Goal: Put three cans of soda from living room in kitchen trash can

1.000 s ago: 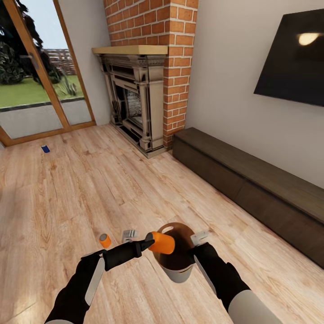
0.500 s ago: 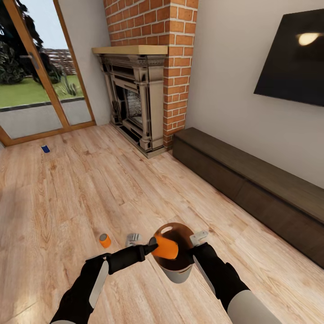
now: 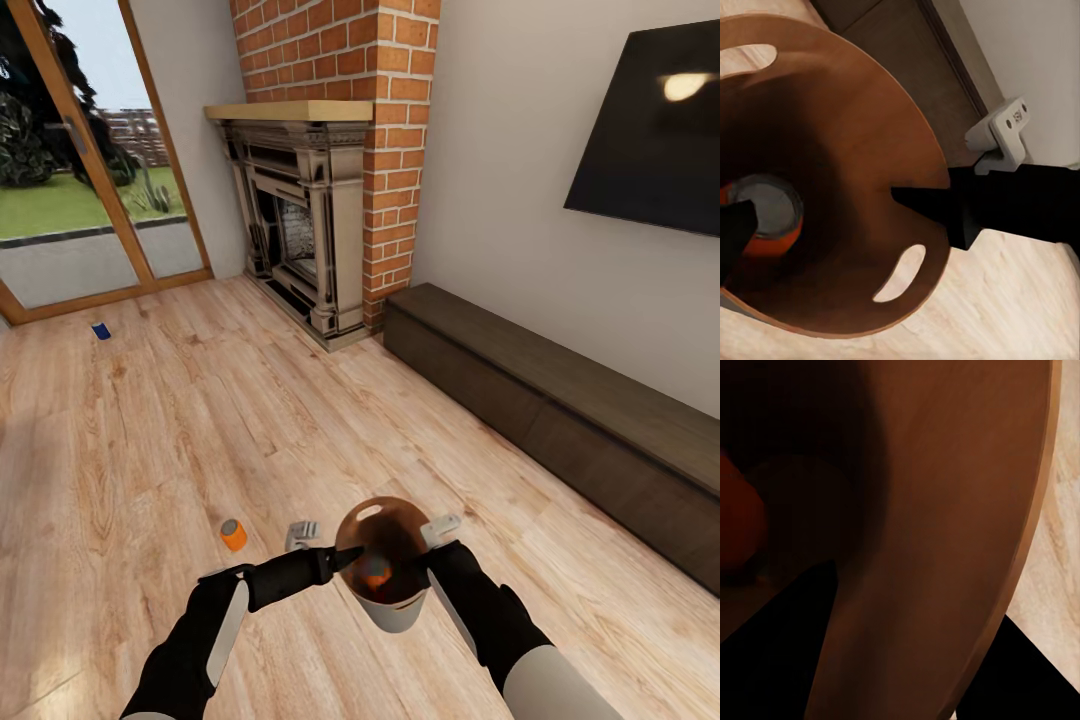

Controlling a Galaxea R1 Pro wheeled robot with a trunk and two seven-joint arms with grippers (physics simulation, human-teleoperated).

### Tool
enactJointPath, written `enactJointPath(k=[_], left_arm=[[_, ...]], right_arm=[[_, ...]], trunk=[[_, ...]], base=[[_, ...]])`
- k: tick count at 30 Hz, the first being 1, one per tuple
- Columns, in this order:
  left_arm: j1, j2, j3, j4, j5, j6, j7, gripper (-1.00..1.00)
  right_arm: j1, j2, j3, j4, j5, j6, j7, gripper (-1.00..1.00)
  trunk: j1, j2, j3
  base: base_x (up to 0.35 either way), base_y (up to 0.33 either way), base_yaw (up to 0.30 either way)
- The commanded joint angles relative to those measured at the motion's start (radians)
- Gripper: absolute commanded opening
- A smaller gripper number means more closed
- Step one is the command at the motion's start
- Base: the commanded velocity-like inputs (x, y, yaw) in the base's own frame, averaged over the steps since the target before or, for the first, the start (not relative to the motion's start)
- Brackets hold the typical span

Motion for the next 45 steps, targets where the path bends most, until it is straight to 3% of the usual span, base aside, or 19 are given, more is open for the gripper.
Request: enactJointPath(k=[1, 7, 10, 11, 13, 14, 15, 17, 18, 23, 26, 29, 32, 34, 35, 37, 45], left_arm=[[0.0, 0.0, 0.0, 0.0, 0.0, 0.0, 0.0, 1.0], [0.0, 0.002, 0.004, -0.024, 0.003, 0.003, -0.012, 1.0], [0.0, 0.019, 0.009, -0.053, 0.004, 0.005, -0.053, 1.0], [0.0, 0.047, 0.01, -0.058, 0.005, 0.005, -0.096, 1.0], [0.0, 0.131, 0.011, -0.061, 0.004, 0.007, -0.265, 1.0], [0.0, 0.152, 0.012, -0.061, 0.004, 0.007, -0.316, 1.0], [0.001, 0.193, 0.013, -0.055, 0.002, 0.007, -0.408, 1.0], [0.001, 0.233, 0.015, -0.044, 0.001, 0.006, -0.472, 1.0], [0.001, 0.274, 0.016, -0.027, 0.001, 0.005, -0.514, 1.0], [0.001, 0.385, 0.019, 0.077, -0.001, -0.014, -0.569, 1.0], [0.001, 0.431, 0.022, 0.129, -0.001, -0.061, -0.573, 1.0], [0.001, 0.474, 0.04, 0.187, -0.002, -0.13, -0.515, 1.0], [0.001, 0.503, 0.059, 0.29, -0.002, -0.212, -0.374, 1.0], [0.001, 0.508, 0.063, 0.318, -0.002, -0.248, -0.292, 1.0], [0.001, 0.509, 0.065, 0.342, -0.001, -0.289, -0.185, 1.0], [0.0, 0.503, 0.067, 0.371, 0.001, -0.337, -0.053, 1.0], [0.0, 0.463, 0.065, 0.412, 0.0, -0.395, 0.162, 1.0]], right_arm=[[0.0, 0.0, 0.0, 0.0, -0.003, -0.001, 0.002, -1.0], [0.0, 0.0, 0.0, 0.0, -0.003, 0.0, 0.004, -1.0], [-0.001, -0.001, -0.001, 0.0, -0.004, 0.002, 0.007, -1.0], [0.0, -0.001, -0.001, 0.0, -0.004, 0.003, 0.008, -1.0], [-0.001, -0.002, -0.002, -0.001, -0.006, 0.003, 0.01, -1.0], [-0.001, -0.002, -0.002, -0.001, -0.006, 0.004, 0.01, -1.0], [-0.001, -0.002, -0.002, -0.001, -0.007, 0.004, 0.011, -1.0], [-0.001, -0.002, -0.003, -0.001, -0.008, 0.004, 0.012, -1.0], [-0.001, -0.002, -0.003, -0.001, -0.008, 0.004, 0.012, -1.0], [-0.002, -0.003, -0.003, -0.001, -0.01, 0.004, 0.013, -1.0], [-0.002, -0.003, -0.003, -0.002, -0.01, 0.004, 0.013, -1.0], [-0.002, -0.004, -0.004, -0.002, -0.011, 0.004, 0.014, -1.0], [-0.002, -0.004, -0.005, -0.003, -0.012, 0.004, 0.014, -1.0], [-0.002, -0.004, -0.006, -0.004, -0.012, 0.004, 0.014, -1.0], [-0.002, -0.004, -0.006, -0.004, -0.012, 0.004, 0.014, -1.0], [-0.002, -0.004, -0.005, -0.005, -0.012, 0.004, 0.014, -1.0], [-0.002, -0.004, -0.005, -0.009, -0.012, 0.004, 0.014, -1.0]], trunk=[[0.0, 0.0, 0.0], [0.0, 0.0, 0.0], [0.0, 0.0, 0.0], [0.0, 0.0, 0.0], [0.0, 0.0, 0.0], [0.0, 0.0, 0.0], [0.0, 0.0, 0.0], [0.0, 0.0, 0.0], [0.0, 0.0, 0.0], [0.0, 0.0, 0.0], [0.0, 0.0, 0.0], [0.0, 0.0, 0.0], [0.0, 0.0, 0.0], [0.0, 0.0, 0.0], [0.0, 0.0, 0.0], [0.0, 0.0, 0.0], [0.0, 0.0, 0.0]], base=[[0.0, 0.0, 0.0], [0.0, 0.0, 0.0], [0.0, 0.0, 0.0], [0.0, 0.0, 0.0], [0.0, 0.0, 0.0], [0.0, 0.0, 0.0], [0.0, 0.0, 0.0], [0.0, 0.0, 0.0], [0.0, 0.0, 0.0], [0.0, 0.0, 0.0], [0.0, 0.0, 0.0], [0.0, 0.0, 0.0], [0.0, 0.0, 0.0], [0.0, 0.0, 0.0], [0.0, 0.0, 0.0], [0.0, 0.0, 0.0], [0.0, 0.0, 0.0]])
